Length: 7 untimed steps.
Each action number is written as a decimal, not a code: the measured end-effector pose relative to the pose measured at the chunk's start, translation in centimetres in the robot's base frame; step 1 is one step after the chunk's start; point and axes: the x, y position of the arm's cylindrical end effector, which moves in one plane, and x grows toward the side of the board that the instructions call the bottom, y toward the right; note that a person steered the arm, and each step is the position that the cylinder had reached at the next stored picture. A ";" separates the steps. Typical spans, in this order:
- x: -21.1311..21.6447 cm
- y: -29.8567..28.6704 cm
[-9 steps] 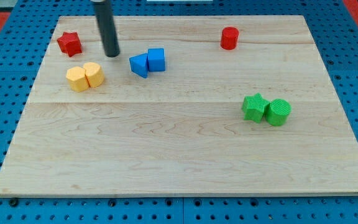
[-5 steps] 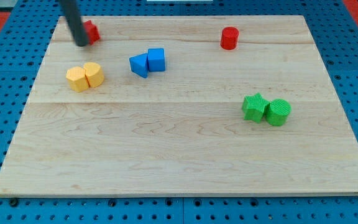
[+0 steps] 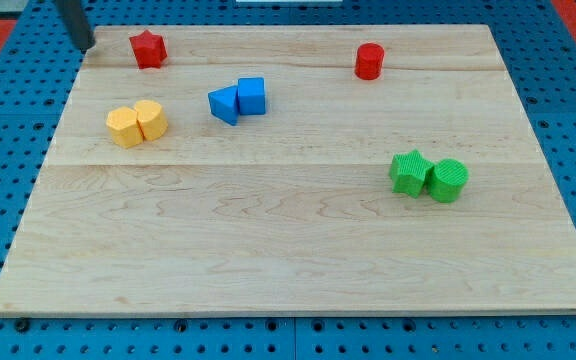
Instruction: Move the red star towards the red circle
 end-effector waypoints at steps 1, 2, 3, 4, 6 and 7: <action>-0.1 7.1; 0.2 7.4; 0.8 2.3; 4.0 2.9; 4.3 18.5; 4.1 15.1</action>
